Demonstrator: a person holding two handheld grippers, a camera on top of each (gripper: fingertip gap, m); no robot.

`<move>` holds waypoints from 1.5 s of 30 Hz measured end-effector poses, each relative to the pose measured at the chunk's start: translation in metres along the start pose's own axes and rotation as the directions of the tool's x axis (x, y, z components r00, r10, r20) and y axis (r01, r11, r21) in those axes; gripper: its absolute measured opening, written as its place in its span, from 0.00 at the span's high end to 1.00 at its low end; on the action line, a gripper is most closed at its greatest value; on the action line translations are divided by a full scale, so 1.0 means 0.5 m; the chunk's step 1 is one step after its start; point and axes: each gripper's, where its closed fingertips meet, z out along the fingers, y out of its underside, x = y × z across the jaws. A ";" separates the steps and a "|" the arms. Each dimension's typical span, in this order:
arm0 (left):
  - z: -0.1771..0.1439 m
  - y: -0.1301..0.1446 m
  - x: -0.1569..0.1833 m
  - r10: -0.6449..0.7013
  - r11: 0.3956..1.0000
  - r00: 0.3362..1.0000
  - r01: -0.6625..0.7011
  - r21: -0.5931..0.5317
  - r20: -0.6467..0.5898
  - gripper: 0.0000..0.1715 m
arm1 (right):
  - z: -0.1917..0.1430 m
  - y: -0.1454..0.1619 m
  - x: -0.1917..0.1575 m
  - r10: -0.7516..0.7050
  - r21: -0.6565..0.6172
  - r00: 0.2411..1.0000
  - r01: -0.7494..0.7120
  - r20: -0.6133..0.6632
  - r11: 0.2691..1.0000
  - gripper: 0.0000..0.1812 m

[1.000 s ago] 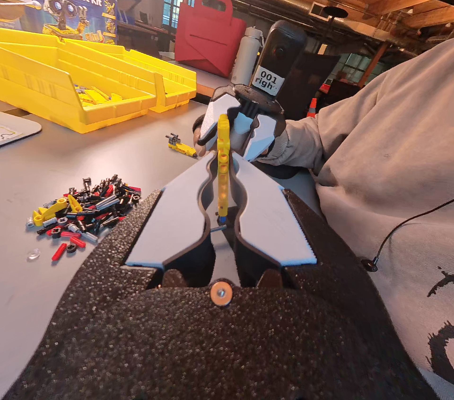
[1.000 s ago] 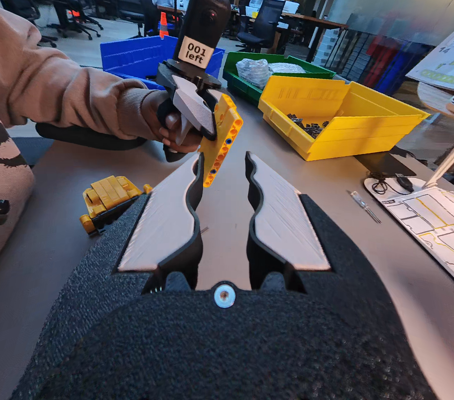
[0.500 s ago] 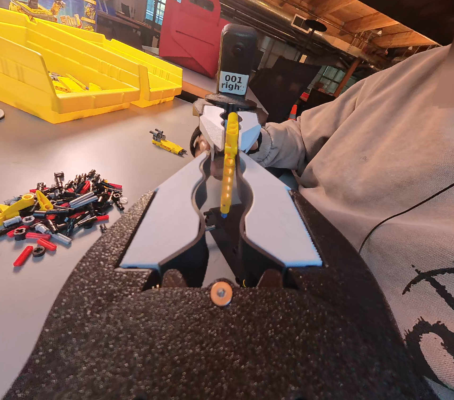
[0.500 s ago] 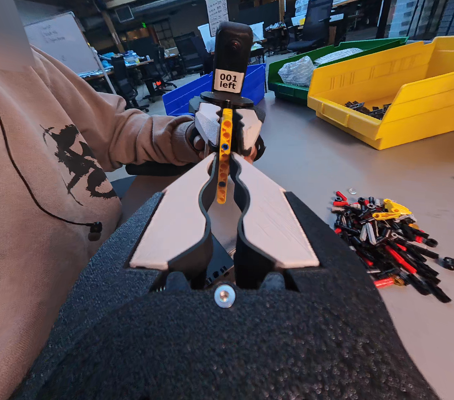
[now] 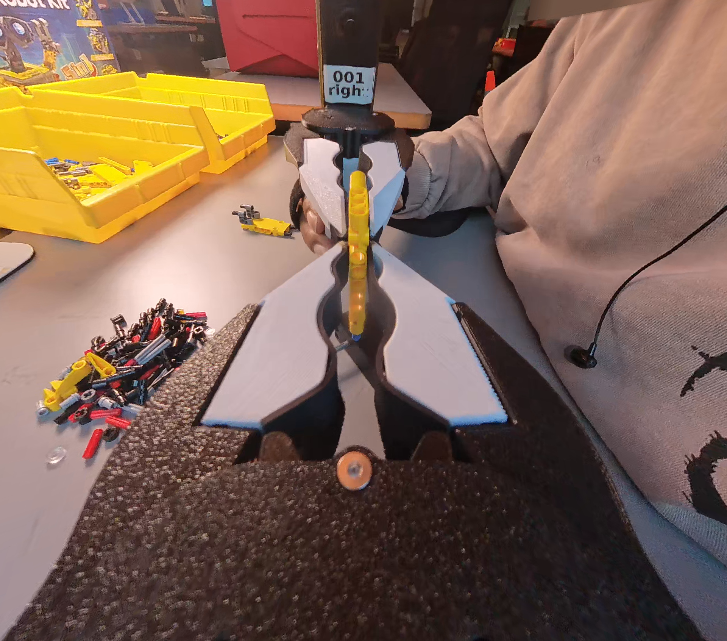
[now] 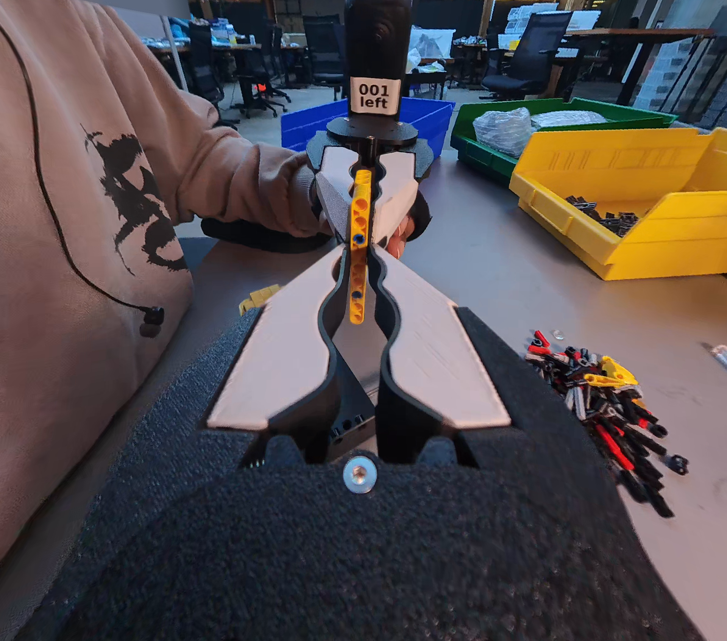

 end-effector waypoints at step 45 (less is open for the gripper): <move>-0.137 -0.127 -0.032 -0.334 0.792 0.891 0.442 0.422 -0.307 0.97 | -0.071 -0.029 0.088 0.246 0.088 0.965 -0.238 -0.090 0.967 0.96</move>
